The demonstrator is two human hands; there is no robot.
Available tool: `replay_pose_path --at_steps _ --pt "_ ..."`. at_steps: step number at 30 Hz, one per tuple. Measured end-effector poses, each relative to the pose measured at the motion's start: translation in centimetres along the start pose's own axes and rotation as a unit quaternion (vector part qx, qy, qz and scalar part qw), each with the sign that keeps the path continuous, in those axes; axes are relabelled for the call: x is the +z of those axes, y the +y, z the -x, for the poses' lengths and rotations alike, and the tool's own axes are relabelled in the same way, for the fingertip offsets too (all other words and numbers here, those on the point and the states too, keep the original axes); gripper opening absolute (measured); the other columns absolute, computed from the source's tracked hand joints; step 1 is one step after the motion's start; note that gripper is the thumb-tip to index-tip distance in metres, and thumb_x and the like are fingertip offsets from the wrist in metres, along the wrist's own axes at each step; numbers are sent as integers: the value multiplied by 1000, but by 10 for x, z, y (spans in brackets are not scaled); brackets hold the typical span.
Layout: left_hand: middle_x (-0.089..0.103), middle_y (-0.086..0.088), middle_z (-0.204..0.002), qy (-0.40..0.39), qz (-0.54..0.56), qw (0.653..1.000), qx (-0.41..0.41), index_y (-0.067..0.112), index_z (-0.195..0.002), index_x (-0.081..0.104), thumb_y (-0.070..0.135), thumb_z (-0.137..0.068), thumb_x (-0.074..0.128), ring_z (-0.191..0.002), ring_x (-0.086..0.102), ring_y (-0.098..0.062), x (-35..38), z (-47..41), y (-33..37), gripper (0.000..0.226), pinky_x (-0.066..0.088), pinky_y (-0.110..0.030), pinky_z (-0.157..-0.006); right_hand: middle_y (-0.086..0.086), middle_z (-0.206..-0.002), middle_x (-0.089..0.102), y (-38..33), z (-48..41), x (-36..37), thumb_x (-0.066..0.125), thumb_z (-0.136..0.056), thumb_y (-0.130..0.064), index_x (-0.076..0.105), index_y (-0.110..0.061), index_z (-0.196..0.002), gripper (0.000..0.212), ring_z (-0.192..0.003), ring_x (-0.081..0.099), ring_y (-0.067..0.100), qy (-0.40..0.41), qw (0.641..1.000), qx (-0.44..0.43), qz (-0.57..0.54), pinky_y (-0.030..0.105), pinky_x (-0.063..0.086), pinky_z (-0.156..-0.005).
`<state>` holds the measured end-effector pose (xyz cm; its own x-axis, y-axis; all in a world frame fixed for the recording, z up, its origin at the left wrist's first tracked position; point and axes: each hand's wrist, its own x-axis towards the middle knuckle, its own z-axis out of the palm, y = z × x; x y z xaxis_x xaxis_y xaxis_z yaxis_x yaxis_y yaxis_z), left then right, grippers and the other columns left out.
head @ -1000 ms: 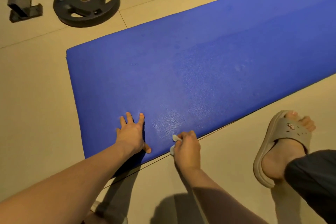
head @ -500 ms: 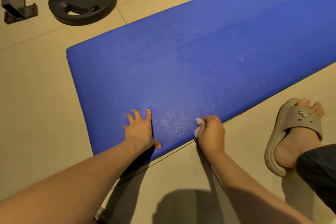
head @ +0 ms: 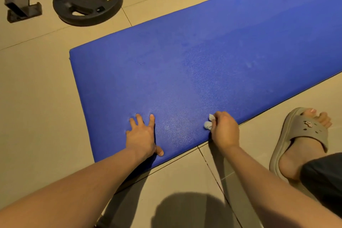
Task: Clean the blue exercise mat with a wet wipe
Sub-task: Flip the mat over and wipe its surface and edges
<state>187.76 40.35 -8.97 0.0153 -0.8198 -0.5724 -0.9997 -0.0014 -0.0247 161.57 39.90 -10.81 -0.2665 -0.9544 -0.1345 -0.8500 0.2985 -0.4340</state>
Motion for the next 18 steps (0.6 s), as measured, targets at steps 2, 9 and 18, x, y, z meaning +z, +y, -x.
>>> replay_pose_path --at_steps 2,9,18 --pt "4 -24 -159 2 -2 1000 -1 25 -161 -3 75 -53 86 -147 10 -49 0 0 1 149 44 -57 -107 12 -86 62 -24 18 13 64 -95 -12 60 -10 -79 16 -78 60 35 -9 999 7 -38 32 32 -63" --pt "4 -25 -158 2 -10 1000 -8 24 -161 -5 76 -51 85 -145 14 -49 1 -2 3 151 46 -57 -103 2 -81 57 -66 68 47 68 -94 -19 55 -18 -84 17 -74 56 25 -74 974 -210 -43 37 45 -62" --pt "5 -24 -158 12 -3 1000 -8 25 -161 -1 75 -49 87 -144 15 -48 3 -2 2 151 46 -57 -103 12 -96 60 1 -35 10 65 -88 -5 65 -9 -91 5 -88 59 35 -24 997 -67 41 38 41 -67"
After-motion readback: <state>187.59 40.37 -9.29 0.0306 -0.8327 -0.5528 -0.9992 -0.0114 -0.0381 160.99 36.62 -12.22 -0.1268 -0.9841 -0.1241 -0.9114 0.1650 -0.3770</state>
